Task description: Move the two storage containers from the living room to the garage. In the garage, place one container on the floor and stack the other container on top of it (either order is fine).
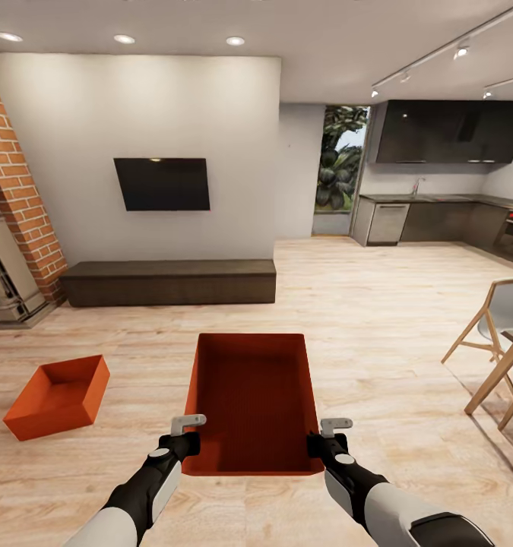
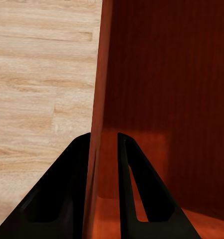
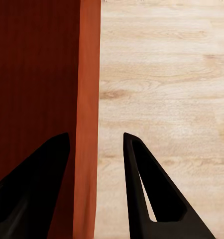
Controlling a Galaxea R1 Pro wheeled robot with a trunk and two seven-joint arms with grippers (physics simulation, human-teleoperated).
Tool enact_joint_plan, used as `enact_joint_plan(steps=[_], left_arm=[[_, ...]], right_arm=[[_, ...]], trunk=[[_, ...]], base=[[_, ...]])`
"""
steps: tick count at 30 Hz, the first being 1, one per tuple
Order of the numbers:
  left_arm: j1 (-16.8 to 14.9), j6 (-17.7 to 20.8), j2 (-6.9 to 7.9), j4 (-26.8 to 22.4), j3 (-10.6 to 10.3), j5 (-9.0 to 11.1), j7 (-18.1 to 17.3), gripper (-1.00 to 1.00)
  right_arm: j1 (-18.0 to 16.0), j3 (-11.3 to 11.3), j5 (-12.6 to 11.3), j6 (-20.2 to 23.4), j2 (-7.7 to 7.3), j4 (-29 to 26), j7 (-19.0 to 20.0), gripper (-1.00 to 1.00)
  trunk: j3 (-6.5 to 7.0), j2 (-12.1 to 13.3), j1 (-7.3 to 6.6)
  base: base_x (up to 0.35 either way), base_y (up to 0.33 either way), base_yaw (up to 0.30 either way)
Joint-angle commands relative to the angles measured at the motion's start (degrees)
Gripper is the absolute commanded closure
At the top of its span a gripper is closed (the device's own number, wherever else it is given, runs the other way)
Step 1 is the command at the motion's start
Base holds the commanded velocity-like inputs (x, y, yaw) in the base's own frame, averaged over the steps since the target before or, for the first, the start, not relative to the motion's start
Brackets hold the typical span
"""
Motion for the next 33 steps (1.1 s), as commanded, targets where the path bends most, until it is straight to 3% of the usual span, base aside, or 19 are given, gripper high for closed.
enact_joint_plan(steps=[1, 33], left_arm=[[-0.02, 0.37, -0.06, -0.13, 0.89, -0.28, 0.43, 1.00], [-0.02, 0.37, -0.11, -0.07, 0.89, -0.28, 0.43, 1.00]], right_arm=[[-0.05, -1.38, -0.10, -0.13, 0.18, -0.06, -0.05, 1.00], [-0.05, -1.38, -0.10, -0.13, 0.16, -0.06, -0.03, 1.00]], trunk=[[-0.03, -0.13, 0.04], [2.85, -0.13, 0.04]], base=[[0.000, 0.000, 0.000], [0.000, 0.000, 0.000]])
